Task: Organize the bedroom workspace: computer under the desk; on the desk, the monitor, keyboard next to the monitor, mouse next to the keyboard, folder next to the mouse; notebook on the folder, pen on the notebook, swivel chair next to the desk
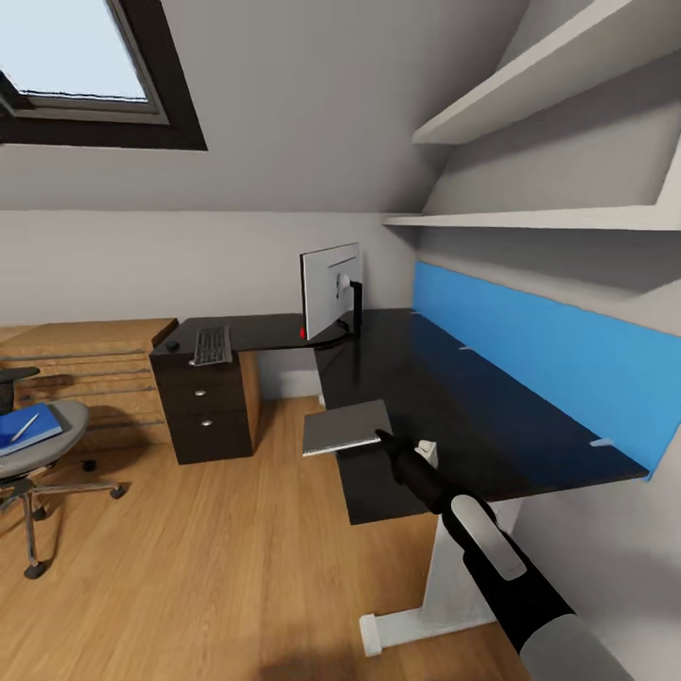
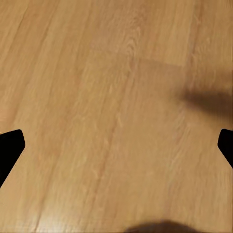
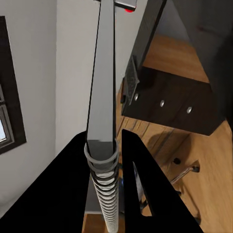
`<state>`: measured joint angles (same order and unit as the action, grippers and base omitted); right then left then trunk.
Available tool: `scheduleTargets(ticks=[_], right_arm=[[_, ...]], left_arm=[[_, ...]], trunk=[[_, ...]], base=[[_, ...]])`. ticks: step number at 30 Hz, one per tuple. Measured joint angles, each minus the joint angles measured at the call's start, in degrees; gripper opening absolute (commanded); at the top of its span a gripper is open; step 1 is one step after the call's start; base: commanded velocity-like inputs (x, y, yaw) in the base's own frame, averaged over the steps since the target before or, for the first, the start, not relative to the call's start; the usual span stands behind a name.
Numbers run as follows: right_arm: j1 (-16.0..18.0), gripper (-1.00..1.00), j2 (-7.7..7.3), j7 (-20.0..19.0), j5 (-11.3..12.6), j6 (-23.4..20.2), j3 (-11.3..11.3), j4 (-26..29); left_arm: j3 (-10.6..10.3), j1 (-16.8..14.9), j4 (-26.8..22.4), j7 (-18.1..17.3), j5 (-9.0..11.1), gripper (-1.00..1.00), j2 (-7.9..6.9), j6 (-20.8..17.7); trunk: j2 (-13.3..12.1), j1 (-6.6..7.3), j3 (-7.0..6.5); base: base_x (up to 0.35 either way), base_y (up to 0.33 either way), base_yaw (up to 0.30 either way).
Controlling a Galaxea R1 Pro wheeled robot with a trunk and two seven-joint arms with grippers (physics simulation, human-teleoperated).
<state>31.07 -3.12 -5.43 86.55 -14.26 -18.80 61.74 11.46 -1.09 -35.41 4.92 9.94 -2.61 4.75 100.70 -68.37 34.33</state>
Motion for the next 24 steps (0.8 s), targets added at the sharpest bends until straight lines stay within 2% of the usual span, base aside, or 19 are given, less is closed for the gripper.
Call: scheduleTargets(ticks=[9, 24], right_arm=[[0.0, -1.0, 0.08, 0.09, -0.07, 0.0, -0.01, -0.03], [-0.01, -1.0, 0.08, 0.24, -0.03, -0.12, -0.01, -0.03]], left_arm=[[0.03, -0.01, -0.01, -0.03, 0.03, 1.0, -0.01, 0.04], [0.04, 0.0, 0.01, 0.03, 0.12, 1.0, -0.06, 0.04]], trunk=[[0.0, 0.0, -0.8], [0.0, 0.0, -1.63]], base=[[0.242, 0.216, 0.077], [0.232, 0.265, 0.008]])
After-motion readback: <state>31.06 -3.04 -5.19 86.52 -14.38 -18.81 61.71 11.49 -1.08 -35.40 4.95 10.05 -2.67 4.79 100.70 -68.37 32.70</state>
